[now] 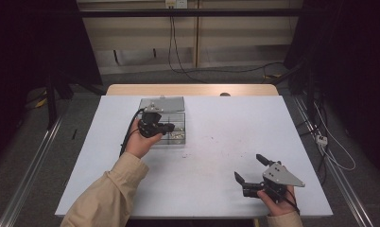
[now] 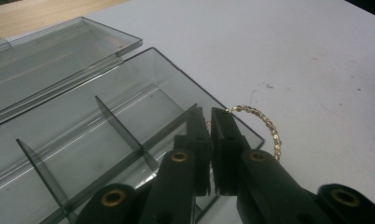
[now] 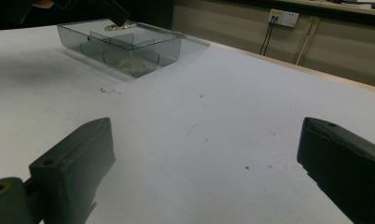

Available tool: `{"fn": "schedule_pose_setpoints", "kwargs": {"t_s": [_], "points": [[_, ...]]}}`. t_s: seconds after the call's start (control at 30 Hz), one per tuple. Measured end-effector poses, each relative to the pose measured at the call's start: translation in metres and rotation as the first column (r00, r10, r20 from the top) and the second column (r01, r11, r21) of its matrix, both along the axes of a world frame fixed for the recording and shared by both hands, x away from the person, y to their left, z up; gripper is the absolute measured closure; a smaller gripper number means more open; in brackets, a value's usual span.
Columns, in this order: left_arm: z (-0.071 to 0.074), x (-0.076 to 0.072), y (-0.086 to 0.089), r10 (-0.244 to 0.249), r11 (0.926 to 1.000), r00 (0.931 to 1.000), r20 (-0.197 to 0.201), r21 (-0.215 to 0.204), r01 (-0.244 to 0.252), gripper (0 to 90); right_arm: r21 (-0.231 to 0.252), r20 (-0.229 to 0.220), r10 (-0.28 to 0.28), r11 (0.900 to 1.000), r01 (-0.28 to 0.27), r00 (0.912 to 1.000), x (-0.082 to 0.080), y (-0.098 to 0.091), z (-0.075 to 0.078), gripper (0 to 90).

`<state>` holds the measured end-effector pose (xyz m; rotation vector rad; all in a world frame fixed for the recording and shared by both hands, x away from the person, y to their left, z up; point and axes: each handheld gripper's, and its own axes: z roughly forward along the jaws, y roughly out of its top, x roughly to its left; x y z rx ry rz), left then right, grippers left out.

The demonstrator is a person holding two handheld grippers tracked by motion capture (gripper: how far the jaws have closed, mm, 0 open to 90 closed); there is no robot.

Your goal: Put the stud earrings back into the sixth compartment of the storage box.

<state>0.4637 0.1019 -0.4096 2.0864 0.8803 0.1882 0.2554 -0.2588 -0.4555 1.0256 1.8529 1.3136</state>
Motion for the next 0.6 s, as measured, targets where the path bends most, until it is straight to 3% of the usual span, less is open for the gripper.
{"fn": "schedule_pose_setpoints", "kwargs": {"t_s": [0.3,0.4,0.6], "points": [[-0.014,0.012,-0.004,0.038,0.9993,0.9991,-0.015,0.004,-0.038,86.9,0.005,0.001,0.002,1.0,-0.002,1.0,-0.001,-0.001,0.0,3.4],[-0.017,0.013,-0.006,0.056,0.9984,0.9982,-0.022,0.005,-0.056,80.5,0.006,0.0,0.001,1.0,-0.001,1.0,-0.002,-0.002,0.0,3.4],[-0.007,0.006,0.0,0.026,0.9991,0.9995,-0.017,-0.031,-0.027,74.9,0.006,0.002,-0.004,1.0,0.004,1.0,-0.003,-0.004,0.0,3.4]]}}
